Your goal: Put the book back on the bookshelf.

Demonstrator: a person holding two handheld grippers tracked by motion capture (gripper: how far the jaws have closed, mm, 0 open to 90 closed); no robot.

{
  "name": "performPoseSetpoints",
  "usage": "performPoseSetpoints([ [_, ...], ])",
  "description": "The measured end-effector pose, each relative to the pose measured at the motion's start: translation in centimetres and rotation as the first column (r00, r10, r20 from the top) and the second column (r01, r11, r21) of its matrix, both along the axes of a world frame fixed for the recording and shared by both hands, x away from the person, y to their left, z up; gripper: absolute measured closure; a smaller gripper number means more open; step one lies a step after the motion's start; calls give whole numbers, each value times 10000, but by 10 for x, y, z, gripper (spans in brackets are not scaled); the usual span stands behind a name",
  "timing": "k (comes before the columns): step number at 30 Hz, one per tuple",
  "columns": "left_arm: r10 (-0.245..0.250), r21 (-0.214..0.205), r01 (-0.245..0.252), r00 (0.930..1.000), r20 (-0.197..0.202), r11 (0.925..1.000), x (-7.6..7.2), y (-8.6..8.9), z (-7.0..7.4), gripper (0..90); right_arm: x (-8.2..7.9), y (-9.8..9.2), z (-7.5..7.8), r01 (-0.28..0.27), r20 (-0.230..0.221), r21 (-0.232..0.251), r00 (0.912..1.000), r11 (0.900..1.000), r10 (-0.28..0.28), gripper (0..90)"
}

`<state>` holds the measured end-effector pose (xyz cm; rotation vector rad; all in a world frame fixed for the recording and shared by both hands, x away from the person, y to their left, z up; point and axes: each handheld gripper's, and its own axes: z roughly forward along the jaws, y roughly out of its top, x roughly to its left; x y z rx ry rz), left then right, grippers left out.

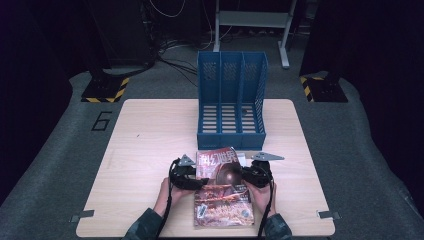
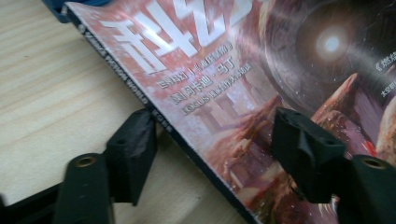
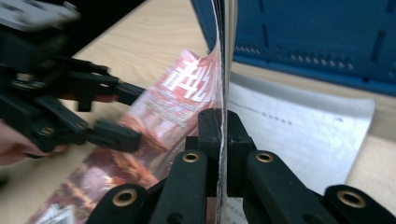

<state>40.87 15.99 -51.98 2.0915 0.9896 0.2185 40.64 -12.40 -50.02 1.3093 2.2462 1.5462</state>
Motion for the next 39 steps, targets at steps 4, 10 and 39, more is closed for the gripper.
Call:
performPoseSetpoints([
  [4,243,124,-245,9996,146,9996,-2,-3,0,404,5,0,-6,362,-491,-423,9981,9984,-382,886],
  [10,283,44,-283,9996,85,9996,-1,0,0,457,7,-3,-9,770,-1139,-1082,9895,9911,-893,777],
  [39,18,-1262,-195,9903,-1393,9918,14,7,7,420,-24,-18,-19,1399,-1136,-2202,9793,9654,-1678,625],
])
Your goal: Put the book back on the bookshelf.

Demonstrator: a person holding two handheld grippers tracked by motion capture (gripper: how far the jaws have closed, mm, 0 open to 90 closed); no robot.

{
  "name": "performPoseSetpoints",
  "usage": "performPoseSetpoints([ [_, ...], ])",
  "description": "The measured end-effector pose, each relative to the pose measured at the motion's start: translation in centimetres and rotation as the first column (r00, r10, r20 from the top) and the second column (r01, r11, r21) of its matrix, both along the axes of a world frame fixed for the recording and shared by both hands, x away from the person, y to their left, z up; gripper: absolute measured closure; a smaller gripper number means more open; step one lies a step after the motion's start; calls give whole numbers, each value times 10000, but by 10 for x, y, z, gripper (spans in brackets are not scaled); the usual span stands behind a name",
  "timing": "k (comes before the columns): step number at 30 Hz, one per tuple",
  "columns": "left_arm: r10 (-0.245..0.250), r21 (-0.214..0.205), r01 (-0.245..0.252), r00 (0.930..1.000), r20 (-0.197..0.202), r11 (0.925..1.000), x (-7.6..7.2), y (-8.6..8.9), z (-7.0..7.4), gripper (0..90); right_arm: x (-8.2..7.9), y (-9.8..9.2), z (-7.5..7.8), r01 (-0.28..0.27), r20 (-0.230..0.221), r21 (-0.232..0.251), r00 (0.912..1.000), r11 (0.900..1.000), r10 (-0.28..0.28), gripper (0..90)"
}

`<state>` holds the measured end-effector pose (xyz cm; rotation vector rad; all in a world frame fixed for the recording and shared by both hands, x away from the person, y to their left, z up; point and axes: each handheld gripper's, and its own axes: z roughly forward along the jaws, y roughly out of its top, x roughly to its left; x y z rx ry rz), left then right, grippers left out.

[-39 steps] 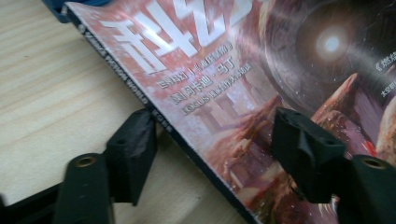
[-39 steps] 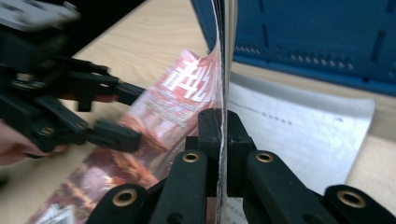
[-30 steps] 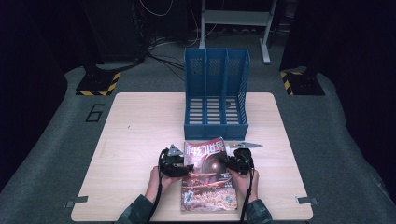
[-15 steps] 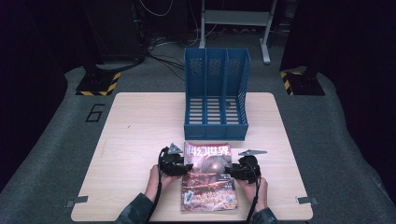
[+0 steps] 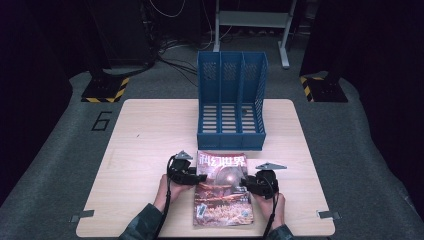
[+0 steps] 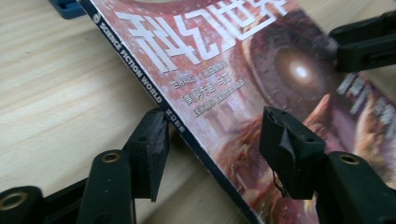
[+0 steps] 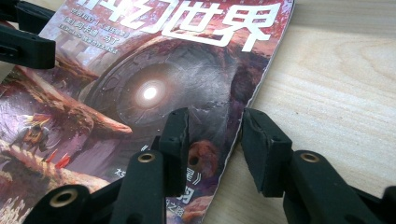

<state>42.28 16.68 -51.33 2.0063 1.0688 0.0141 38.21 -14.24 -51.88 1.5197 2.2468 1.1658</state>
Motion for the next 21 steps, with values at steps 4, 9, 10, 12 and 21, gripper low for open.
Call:
performPoseSetpoints([
  [4,-311,-130,312,9995,37,9994,5,-2,4,425,-1,1,0,154,-17,-5,9999,9999,-154,626],
  [9,-605,452,603,9982,52,9972,11,-11,10,463,-2,2,-1,206,131,9,9997,9998,-206,627],
  [10,-601,524,600,9982,4,9968,12,-13,10,472,-3,3,-1,271,74,96,9996,9996,-272,628],
  [12,-643,729,633,9979,105,9953,15,-15,10,532,-3,3,-1,287,113,80,9995,9996,-288,628],
  [21,-1368,1324,1374,9905,-141,9816,20,-31,14,613,-4,12,-2,276,282,-72,9992,9996,-273,621],
])
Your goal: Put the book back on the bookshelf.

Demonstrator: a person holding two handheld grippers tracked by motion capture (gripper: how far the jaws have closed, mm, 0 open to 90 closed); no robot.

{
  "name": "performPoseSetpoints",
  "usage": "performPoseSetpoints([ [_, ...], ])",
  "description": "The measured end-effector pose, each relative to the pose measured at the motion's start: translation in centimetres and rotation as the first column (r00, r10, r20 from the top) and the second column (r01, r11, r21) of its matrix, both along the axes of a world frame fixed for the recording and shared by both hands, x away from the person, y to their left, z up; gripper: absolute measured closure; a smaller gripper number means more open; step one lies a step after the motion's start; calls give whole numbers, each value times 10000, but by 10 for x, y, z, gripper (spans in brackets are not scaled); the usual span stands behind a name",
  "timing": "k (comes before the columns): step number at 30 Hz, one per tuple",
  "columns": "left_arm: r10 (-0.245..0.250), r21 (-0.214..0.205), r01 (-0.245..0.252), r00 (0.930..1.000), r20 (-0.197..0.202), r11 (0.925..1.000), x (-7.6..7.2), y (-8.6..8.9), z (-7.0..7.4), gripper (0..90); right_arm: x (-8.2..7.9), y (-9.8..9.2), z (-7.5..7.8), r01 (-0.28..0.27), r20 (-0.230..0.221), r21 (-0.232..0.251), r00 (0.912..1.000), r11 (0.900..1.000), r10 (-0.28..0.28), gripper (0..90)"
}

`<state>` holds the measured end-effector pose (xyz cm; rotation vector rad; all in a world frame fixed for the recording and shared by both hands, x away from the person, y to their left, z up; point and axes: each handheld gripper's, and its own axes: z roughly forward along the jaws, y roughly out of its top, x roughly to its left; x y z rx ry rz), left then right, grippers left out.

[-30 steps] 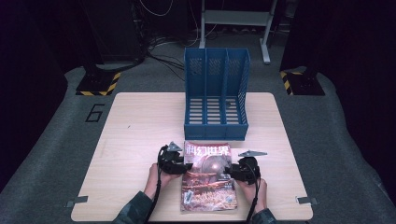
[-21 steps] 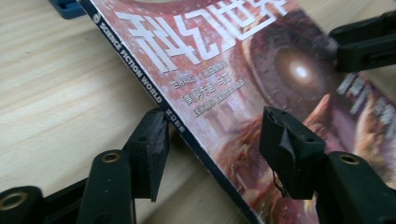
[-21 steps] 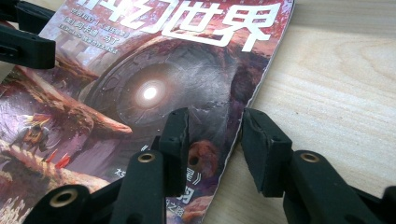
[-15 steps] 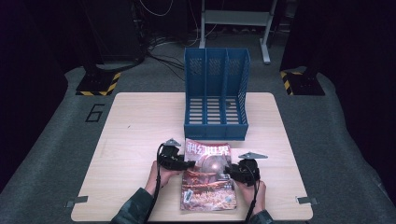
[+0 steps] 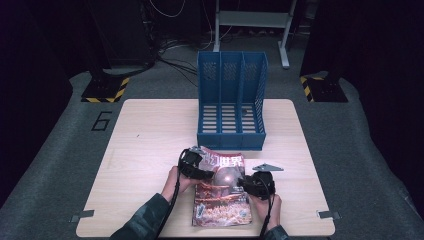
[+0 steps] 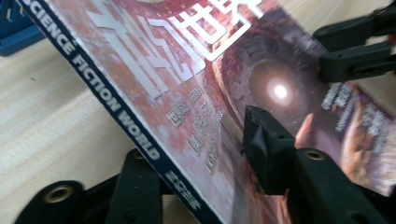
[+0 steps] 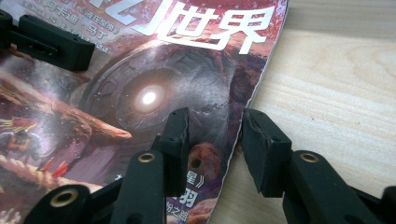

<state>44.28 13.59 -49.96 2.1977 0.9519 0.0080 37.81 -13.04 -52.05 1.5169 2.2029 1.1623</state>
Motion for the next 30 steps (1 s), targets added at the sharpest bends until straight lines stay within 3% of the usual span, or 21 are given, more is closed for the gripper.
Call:
performPoseSetpoints([
  [2,67,-154,-68,9999,-95,9999,0,1,0,642,0,-1,0,-57,-17,75,10000,10000,57,611],
  [3,75,-152,-75,10000,-23,9999,-1,2,0,656,2,-6,-2,-292,-76,474,9995,9984,296,536],
  [4,184,-311,-185,9998,-43,9993,-2,1,0,667,2,-8,-2,-352,-37,516,9994,9980,354,491],
  [7,148,-185,-142,9994,297,9997,-6,-1,4,683,3,-18,1,-170,203,410,9997,9990,162,367],
  [8,148,-185,-142,9994,297,9997,-6,-1,4,687,3,-18,1,-170,203,410,9997,9990,162,367],
  [11,162,-172,-149,9969,774,9997,-12,0,10,709,7,-38,7,273,734,-147,9970,9995,-262,252],
  [14,255,-303,-223,9935,1112,9993,-15,2,15,740,13,-55,6,756,776,-717,9945,9946,-700,159],
  [16,330,-352,-289,9918,1235,9990,-16,2,19,753,17,-66,4,1130,1045,-1107,9893,9874,-1015,138],
  [19,332,-510,-266,9905,1335,9983,-19,4,24,771,24,-78,-1,1400,1046,-1894,9870,9719,-1218,92],
  [22,367,-640,-285,9907,1314,9975,-20,7,29,787,30,-83,-5,1523,873,-2226,9869,9629,-1359,58],
  [24,393,-780,-301,9922,1181,9965,-21,8,32,798,31,-83,-6,1575,1227,-2505,9839,9552,-1300,48],
  [27,371,-830,-262,9905,1324,9962,-22,10,36,816,33,-85,-6,1714,1201,-2543,9821,9518,-1448,39],
  [30,355,-954,-223,9896,1395,9952,-24,11,43,833,36,-89,-7,1759,1014,-2273,9825,9578,-1564,41],
])
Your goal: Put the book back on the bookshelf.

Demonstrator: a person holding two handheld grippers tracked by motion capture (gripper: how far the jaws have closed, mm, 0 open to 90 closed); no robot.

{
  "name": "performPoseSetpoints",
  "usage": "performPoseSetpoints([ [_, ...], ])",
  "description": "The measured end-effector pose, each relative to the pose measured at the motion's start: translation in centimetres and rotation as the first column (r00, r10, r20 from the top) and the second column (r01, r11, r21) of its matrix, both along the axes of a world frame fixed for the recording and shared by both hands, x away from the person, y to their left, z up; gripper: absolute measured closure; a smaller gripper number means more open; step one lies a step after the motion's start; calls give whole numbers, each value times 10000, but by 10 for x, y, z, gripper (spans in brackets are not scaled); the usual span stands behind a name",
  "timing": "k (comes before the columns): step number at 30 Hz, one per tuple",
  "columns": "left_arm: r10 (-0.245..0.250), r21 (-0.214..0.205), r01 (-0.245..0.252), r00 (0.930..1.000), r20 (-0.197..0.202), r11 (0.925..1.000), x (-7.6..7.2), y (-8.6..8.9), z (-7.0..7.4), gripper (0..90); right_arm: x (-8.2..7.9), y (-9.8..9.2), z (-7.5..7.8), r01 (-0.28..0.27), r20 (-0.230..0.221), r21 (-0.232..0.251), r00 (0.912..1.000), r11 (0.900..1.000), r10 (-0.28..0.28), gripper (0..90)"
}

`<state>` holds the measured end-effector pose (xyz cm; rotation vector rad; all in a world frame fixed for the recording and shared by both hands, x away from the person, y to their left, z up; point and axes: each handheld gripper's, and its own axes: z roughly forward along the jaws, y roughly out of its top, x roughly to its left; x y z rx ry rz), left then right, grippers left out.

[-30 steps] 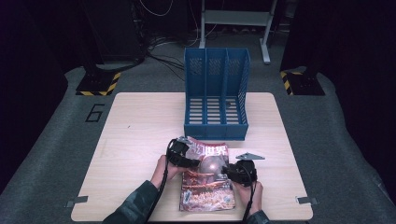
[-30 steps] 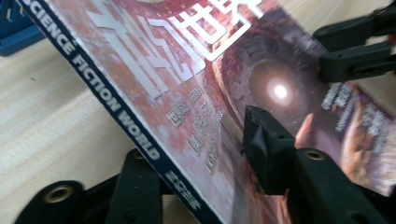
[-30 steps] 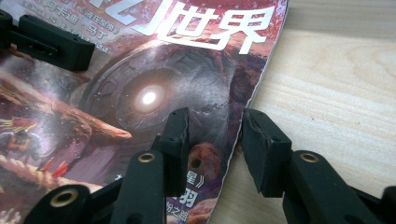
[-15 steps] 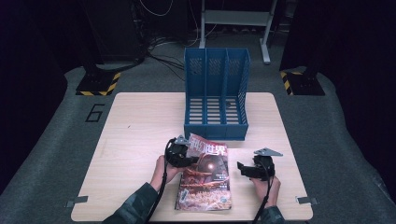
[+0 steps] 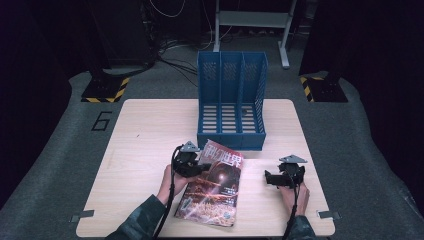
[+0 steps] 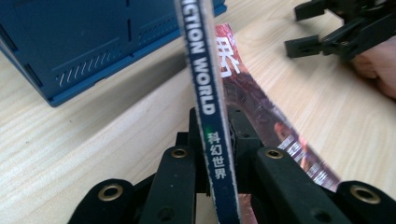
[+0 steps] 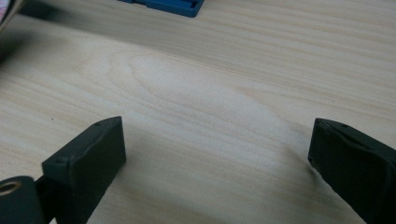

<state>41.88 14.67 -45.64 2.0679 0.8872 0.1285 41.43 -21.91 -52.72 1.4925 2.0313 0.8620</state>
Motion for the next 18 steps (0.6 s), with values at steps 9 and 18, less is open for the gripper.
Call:
performPoseSetpoints([
  [9,-214,-297,220,9995,216,9993,-7,4,23,842,0,-1,0,45,36,77,10000,10000,-45,52],
  [18,-526,-935,550,9982,283,9941,-12,10,47,842,1,-2,-1,82,8,112,10000,9999,-82,44],
])
